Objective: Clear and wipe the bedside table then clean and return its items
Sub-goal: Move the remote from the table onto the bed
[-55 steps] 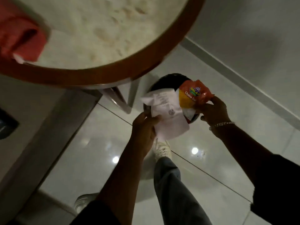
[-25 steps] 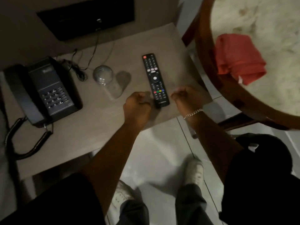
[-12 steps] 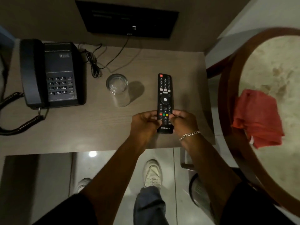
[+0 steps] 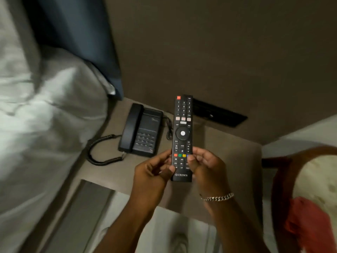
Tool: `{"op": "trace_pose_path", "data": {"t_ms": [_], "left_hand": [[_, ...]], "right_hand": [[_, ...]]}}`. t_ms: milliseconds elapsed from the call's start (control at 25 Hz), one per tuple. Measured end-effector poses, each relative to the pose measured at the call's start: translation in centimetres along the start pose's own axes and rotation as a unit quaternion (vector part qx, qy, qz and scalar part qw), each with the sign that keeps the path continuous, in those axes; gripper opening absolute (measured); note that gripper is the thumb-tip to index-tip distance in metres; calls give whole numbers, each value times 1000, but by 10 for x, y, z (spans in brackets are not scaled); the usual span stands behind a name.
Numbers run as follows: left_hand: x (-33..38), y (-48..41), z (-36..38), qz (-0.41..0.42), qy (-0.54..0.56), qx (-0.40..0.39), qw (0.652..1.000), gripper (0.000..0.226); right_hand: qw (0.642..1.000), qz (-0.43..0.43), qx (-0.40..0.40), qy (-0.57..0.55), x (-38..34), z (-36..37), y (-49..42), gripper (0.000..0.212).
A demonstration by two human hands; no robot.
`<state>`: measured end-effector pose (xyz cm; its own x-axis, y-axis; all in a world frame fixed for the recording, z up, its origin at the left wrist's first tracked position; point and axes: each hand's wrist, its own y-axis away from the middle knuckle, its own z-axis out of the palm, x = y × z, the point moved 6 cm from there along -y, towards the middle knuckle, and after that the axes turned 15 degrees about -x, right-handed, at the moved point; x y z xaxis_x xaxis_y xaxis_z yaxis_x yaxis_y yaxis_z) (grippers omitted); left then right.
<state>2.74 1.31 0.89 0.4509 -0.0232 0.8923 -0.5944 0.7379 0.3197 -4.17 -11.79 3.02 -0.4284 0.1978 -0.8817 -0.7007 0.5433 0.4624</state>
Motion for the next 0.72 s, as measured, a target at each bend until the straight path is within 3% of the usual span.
{"op": "trace_pose_path", "data": {"t_ms": [200, 400, 520, 720], "left_hand": [[87, 75, -147, 82, 15, 150, 985, 43], [124, 187, -305, 111, 5, 323, 940, 42], [124, 245, -384, 109, 7, 407, 907, 44], [111, 296, -469, 87, -6, 503, 860, 46]], "right_hand": [[988, -21, -156, -8, -67, 186, 7, 23], [955, -11, -295, 13, -81, 396, 35, 19], [934, -2, -350, 69, -75, 498, 59, 21], [915, -15, -361, 181, -49, 606, 71, 18]]}}
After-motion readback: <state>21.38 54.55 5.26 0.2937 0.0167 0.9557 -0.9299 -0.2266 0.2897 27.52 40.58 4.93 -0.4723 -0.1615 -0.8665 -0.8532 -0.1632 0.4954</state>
